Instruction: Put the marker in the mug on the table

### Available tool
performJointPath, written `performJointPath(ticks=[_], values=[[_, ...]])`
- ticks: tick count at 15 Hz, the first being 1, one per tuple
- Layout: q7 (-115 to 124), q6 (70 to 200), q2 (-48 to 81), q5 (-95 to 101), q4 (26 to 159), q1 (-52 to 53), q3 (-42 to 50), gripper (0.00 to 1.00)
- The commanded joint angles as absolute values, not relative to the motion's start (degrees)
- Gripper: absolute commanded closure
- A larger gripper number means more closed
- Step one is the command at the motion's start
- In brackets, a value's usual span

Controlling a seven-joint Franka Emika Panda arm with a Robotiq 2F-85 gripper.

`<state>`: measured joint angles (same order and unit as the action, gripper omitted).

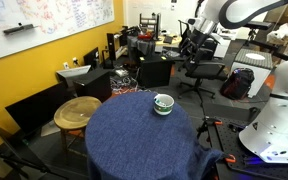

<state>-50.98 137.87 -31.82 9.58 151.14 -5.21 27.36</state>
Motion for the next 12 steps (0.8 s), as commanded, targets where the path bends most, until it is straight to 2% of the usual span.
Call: performJointPath(ticks=[1,12], values=[[-55.46,140.99,-27.75,5.81,150.9,-4.65,27.69,0.0],[-67.3,153.9,-14.23,-7.45,150.89,-0.53,26.92,0.0]])
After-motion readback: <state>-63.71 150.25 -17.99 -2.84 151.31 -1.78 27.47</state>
